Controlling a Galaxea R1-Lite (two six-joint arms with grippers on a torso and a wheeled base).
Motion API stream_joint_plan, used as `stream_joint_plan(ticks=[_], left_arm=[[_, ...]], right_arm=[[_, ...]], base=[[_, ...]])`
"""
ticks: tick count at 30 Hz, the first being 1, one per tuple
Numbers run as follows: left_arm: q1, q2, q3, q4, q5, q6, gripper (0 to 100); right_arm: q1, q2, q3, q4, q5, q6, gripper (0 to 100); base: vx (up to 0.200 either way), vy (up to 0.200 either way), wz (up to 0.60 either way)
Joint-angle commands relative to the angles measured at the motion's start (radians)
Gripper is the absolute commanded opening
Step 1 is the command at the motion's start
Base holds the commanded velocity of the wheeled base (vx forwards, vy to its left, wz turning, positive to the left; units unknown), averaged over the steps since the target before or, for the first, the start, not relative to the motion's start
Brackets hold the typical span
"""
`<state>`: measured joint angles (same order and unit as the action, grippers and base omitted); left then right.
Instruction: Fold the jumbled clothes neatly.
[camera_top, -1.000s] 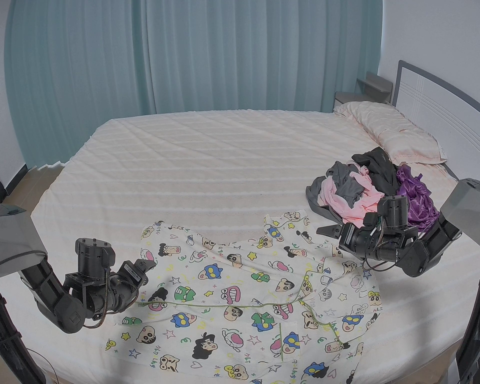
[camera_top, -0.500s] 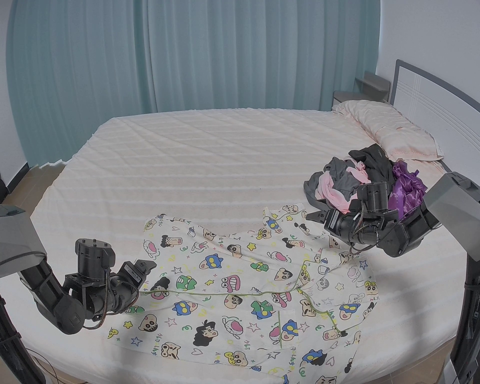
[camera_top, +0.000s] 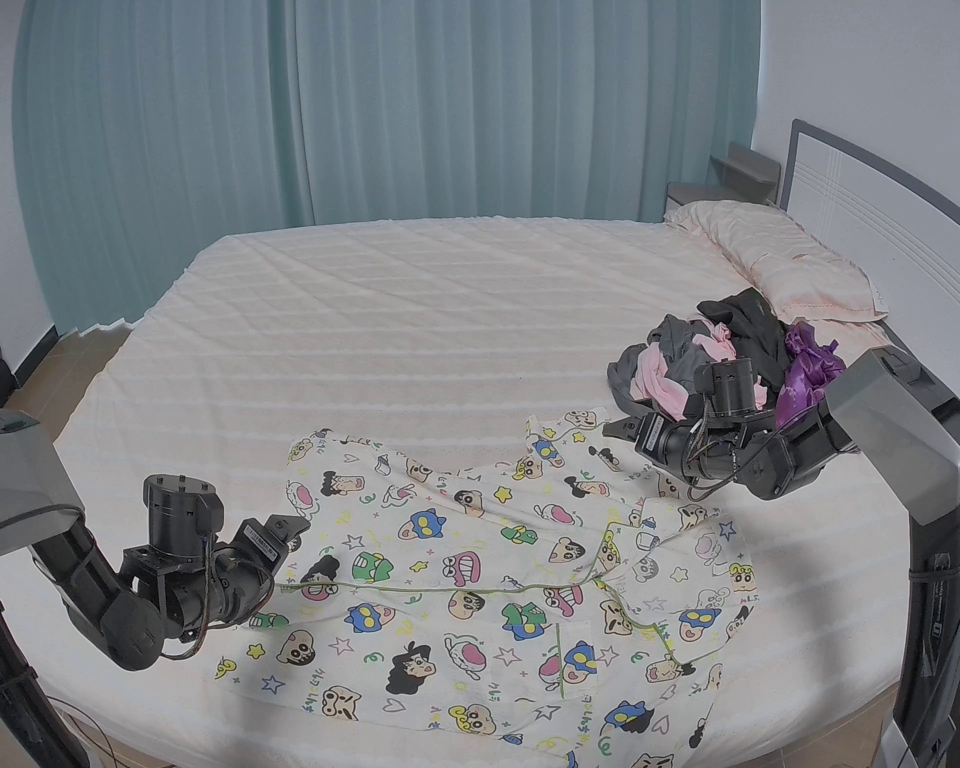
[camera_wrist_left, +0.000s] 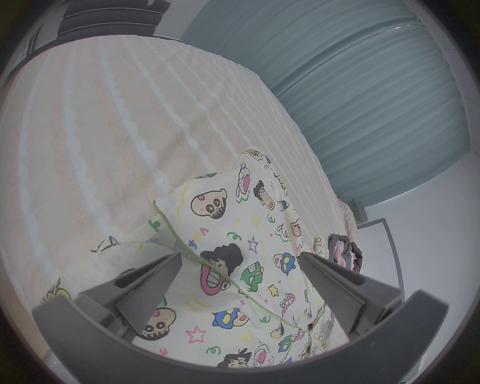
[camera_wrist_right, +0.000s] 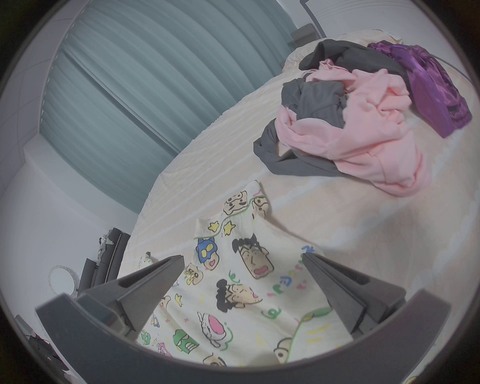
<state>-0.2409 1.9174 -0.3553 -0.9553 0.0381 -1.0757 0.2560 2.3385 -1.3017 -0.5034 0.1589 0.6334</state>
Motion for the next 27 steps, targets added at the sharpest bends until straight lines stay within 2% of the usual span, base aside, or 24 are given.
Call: stream_joint_plan(ticks=[1,11,19,20,27], left_arm=[[0.0,-0.003,0.003,0.0,-0.001,0.0,100],[-0.002,0.002,0.004,-0.002,-0.004,0.0,100],[-0.002,0.005,0.004,-0.002,-0.004,0.0,100],[-0.002,0.005,0.004,-0.002,-0.003,0.0,100],[-0.002,0.006,0.003,-0.002,-0.003,0.0,100]], right_arm=[[0.002,0.022,-0.025,0.002,-0.001,-0.009,100],[0.012,0.093,-0.111,0.051,-0.03,-0.066,100],[0.039,0.14,-0.171,0.063,-0.036,-0.074,100],[0.043,0.157,-0.199,0.091,-0.038,-0.072,0],[0.028,0.189,-0.251,0.109,-0.095,-0.072,0]], base=[[0.0,0.0,0.0],[0.0,0.0,0.0],[0.0,0.0,0.0],[0.0,0.0,0.0],[0.0,0.0,0.0]])
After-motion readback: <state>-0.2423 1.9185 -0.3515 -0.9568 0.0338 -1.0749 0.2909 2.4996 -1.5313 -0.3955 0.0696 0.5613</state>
